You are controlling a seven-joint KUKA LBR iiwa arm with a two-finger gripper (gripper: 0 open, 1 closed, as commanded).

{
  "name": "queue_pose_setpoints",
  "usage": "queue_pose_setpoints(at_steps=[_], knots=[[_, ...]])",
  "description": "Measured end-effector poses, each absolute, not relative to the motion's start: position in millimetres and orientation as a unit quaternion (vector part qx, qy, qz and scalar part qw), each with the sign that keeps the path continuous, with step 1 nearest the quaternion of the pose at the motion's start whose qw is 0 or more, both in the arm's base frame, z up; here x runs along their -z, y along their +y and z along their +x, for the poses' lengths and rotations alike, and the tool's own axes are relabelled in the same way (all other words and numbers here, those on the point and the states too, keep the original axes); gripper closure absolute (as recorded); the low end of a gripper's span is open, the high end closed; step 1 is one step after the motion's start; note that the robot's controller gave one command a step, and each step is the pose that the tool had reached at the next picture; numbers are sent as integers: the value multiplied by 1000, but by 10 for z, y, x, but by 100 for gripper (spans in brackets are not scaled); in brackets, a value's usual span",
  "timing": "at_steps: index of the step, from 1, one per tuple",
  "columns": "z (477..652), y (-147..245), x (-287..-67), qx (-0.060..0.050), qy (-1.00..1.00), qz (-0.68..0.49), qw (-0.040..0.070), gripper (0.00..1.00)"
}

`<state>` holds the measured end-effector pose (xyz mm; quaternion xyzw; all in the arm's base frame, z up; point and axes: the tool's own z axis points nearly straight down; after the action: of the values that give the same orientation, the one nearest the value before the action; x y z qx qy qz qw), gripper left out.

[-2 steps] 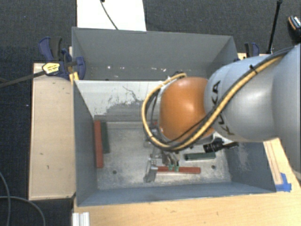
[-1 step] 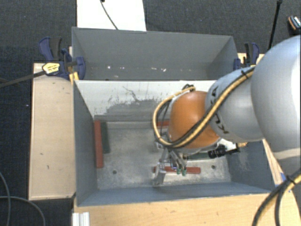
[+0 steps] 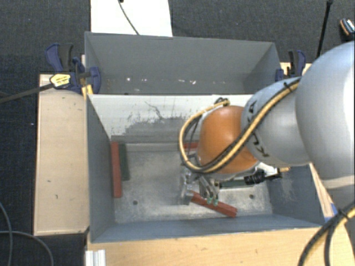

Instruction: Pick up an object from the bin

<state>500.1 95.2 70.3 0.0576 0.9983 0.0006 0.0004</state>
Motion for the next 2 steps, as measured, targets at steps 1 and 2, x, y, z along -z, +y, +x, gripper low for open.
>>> queue_pose_setpoints(at_steps=[1, 2], knots=[[5001, 951, -702, -1, 998, 60, 0, 0], [4831, 45, -711, 1, 1000, 24, 3, 0]])
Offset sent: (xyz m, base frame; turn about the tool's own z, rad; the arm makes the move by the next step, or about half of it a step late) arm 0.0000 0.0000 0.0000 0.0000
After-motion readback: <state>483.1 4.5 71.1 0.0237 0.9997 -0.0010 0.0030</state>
